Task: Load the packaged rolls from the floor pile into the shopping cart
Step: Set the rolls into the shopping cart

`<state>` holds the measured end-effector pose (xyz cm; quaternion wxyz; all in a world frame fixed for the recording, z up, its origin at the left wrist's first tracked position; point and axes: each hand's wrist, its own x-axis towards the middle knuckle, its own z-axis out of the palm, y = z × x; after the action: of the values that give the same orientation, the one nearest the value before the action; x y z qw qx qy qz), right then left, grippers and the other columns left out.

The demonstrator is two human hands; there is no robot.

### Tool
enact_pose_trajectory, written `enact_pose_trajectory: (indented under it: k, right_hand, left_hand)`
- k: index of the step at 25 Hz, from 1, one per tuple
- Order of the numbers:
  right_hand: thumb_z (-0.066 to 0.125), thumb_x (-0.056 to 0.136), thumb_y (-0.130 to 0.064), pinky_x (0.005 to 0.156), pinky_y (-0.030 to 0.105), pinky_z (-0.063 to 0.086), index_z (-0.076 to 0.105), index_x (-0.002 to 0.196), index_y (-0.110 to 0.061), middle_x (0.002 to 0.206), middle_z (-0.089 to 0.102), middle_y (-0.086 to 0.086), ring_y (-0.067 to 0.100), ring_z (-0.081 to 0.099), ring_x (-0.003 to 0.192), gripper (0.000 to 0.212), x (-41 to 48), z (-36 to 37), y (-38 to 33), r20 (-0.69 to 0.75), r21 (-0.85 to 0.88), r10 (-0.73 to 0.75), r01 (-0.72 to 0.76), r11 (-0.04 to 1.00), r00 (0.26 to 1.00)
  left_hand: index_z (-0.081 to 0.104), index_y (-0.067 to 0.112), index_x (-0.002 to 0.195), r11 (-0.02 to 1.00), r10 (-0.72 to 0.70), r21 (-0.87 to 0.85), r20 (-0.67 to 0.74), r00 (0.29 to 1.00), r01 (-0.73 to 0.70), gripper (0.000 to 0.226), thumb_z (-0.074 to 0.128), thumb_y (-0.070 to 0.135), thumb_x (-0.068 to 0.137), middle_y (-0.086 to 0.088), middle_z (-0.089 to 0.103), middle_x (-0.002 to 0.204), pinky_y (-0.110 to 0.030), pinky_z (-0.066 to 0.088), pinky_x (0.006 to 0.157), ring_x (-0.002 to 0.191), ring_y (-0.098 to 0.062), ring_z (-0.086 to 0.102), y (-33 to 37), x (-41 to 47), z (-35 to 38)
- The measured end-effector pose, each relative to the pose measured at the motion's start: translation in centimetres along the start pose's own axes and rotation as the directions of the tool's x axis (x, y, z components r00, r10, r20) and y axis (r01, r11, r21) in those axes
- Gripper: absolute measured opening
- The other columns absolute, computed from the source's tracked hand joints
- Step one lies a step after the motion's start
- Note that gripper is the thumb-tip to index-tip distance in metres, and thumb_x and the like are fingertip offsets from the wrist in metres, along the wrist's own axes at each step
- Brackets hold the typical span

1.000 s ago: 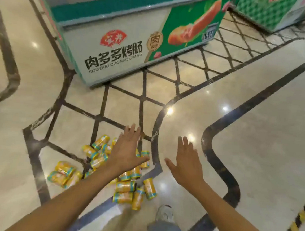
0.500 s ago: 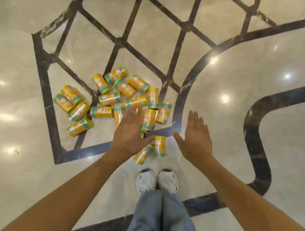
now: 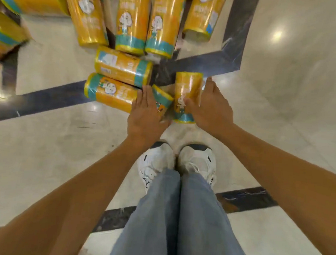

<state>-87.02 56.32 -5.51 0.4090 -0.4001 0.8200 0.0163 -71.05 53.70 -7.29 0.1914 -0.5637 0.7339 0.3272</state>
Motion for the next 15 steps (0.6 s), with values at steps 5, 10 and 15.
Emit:
enact_pose_trajectory:
  k: [5, 10, 15]
  right_hand:
    - [0.057, 0.089, -0.047, 0.092, 0.040, 0.042, 0.006, 0.150, -0.008, 0.135, 0.047, 0.014, 0.032, 0.052, 0.117, 0.089, 3.0, 4.5, 0.3, -0.032, 0.090, 0.042, -0.039, 0.995, 0.999]
    - [0.063, 0.087, -0.044, 0.089, 0.041, 0.043, 0.014, 0.148, -0.008, 0.129, 0.052, 0.016, 0.036, 0.054, 0.113, 0.085, 1.7, 2.3, 0.8, -0.015, 0.015, 0.021, -0.021, 1.000, 1.000]
    - [0.064, 0.086, -0.044, 0.086, 0.046, 0.046, 0.018, 0.145, -0.011, 0.126, 0.055, 0.014, 0.036, 0.057, 0.110, 0.082, -3.0, -5.1, 0.8, -0.068, -0.007, 0.073, -0.074, 0.997, 0.995]
  left_hand:
    - [0.035, -0.008, 0.140, 0.937, 0.166, 0.344, -0.265, 0.950, -0.068, 0.093, 0.080, 0.035, 0.069, -0.026, 0.040, 0.143, -0.041, 0.028, 0.110, 0.132, -0.032, 0.044, -1.9, 0.9, 4.6]
    - [0.022, -0.004, 0.146, 0.993, 0.014, 0.119, -0.163, 0.986, 0.006, 0.081, 0.069, 0.020, 0.085, -0.021, 0.032, 0.150, -0.040, 0.024, 0.114, 0.137, -0.033, 0.035, 0.0, 0.6, 2.6]
    - [0.013, 0.005, 0.150, 0.979, -0.137, -0.169, -0.155, 0.978, 0.110, 0.080, 0.061, 0.019, 0.088, -0.015, 0.042, 0.144, -0.040, 0.039, 0.092, 0.122, -0.033, 0.047, 2.1, -1.6, -5.2]
